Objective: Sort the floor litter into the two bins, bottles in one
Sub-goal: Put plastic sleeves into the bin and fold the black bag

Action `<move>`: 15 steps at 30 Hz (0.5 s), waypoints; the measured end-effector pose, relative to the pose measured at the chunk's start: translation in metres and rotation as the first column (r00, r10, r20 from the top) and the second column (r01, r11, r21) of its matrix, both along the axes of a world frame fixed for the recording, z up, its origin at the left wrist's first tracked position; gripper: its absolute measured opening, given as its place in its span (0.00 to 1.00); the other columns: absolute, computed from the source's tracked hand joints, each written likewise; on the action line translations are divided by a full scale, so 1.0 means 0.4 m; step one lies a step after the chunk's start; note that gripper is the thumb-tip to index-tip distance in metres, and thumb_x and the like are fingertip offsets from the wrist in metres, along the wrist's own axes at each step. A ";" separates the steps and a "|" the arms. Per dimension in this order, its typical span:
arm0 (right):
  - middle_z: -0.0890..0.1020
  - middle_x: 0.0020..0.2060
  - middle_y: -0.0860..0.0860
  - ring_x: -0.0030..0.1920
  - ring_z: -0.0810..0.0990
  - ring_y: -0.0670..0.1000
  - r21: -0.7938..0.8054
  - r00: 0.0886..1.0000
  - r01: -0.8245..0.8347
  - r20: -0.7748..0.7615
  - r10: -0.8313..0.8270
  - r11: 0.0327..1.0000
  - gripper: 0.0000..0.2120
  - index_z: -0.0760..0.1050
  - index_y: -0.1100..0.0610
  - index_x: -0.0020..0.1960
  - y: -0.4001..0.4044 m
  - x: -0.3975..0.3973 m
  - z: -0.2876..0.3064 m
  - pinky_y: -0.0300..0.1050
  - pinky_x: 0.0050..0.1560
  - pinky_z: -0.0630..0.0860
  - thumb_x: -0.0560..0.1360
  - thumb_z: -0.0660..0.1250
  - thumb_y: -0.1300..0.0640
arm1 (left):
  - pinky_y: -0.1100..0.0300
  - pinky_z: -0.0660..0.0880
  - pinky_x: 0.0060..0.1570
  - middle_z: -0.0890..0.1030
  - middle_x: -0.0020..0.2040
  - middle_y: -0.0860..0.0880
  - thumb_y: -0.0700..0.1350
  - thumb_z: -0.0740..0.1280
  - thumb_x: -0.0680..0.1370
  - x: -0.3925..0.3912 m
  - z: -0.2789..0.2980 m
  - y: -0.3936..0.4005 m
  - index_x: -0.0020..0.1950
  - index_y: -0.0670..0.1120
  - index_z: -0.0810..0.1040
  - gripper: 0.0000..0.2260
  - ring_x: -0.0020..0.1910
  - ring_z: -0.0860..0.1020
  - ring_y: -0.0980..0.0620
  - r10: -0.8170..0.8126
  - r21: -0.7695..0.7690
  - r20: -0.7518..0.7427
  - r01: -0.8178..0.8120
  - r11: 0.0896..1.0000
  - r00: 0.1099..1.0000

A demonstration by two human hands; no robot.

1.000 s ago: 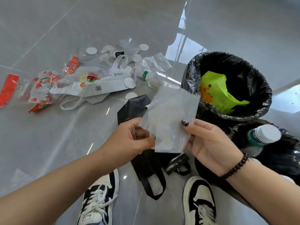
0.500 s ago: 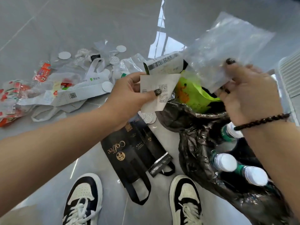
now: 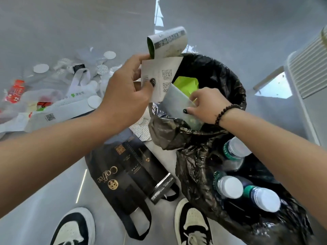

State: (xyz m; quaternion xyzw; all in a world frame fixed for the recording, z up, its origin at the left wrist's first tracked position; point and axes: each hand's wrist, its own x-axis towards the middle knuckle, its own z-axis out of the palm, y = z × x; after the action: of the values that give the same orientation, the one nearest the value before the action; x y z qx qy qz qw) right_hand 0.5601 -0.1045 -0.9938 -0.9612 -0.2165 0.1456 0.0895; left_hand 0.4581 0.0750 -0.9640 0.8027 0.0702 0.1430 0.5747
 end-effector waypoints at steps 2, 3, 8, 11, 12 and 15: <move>0.82 0.47 0.48 0.49 0.78 0.49 0.154 0.999 0.035 0.024 -0.039 0.988 0.15 0.78 0.53 0.56 -0.005 0.014 0.008 0.41 0.52 0.74 0.72 0.71 0.49 | 0.61 0.80 0.41 0.82 0.41 0.58 0.35 0.63 0.76 0.020 -0.010 -0.008 0.54 0.54 0.78 0.15 0.40 0.81 0.61 0.003 0.112 0.024 -0.005 0.994 1.000; 0.82 0.44 0.46 0.45 0.79 0.47 0.334 0.994 0.100 0.014 -0.111 0.937 0.11 0.78 0.51 0.53 -0.010 0.021 0.023 0.42 0.50 0.75 0.71 0.71 0.52 | 0.54 0.80 0.42 0.83 0.40 0.56 0.36 0.63 0.75 0.028 -0.016 -0.012 0.51 0.56 0.79 0.15 0.41 0.82 0.57 -0.004 0.156 0.022 0.001 0.988 1.000; 0.78 0.53 0.56 0.49 0.80 0.54 0.814 0.781 0.521 -0.576 0.242 0.256 0.24 0.73 0.52 0.59 -0.056 -0.003 0.139 0.51 0.49 0.80 0.66 0.63 0.68 | 0.42 0.78 0.44 0.83 0.42 0.45 0.41 0.62 0.74 0.064 -0.060 -0.019 0.48 0.51 0.80 0.09 0.44 0.81 0.41 -0.050 0.210 -0.049 0.060 0.976 0.998; 0.81 0.53 0.56 0.49 0.83 0.56 0.860 0.965 0.158 -0.239 0.109 0.485 0.23 0.73 0.54 0.59 -0.069 -0.027 0.122 0.53 0.47 0.82 0.68 0.68 0.71 | 0.46 0.79 0.49 0.85 0.45 0.50 0.42 0.64 0.75 0.066 -0.059 -0.039 0.53 0.49 0.80 0.09 0.47 0.83 0.48 -0.096 0.182 -0.082 0.110 0.977 0.992; 0.83 0.49 0.54 0.47 0.84 0.56 0.842 0.993 0.109 -0.114 -0.024 0.529 0.18 0.75 0.55 0.55 -0.071 -0.023 0.115 0.54 0.45 0.82 0.68 0.68 0.69 | 0.48 0.79 0.50 0.84 0.47 0.52 0.42 0.65 0.76 0.064 -0.060 -0.048 0.57 0.50 0.79 0.11 0.48 0.82 0.52 -0.111 0.171 -0.089 0.125 0.977 0.990; 0.84 0.45 0.52 0.44 0.83 0.56 0.683 0.883 0.062 0.303 -0.360 0.728 0.13 0.80 0.57 0.52 -0.101 0.027 0.115 0.56 0.49 0.80 0.68 0.66 0.59 | 0.62 0.74 0.56 0.81 0.55 0.54 0.42 0.68 0.77 0.047 -0.066 -0.062 0.68 0.50 0.70 0.20 0.54 0.79 0.58 -0.133 0.270 -0.137 0.166 0.948 0.982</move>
State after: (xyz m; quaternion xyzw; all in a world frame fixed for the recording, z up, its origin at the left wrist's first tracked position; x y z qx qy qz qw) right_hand 0.5709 -0.1449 -0.9477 -0.8945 -0.1539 -0.1587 0.3886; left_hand 0.4768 0.0501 -0.9902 0.8859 0.0215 0.0603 0.4594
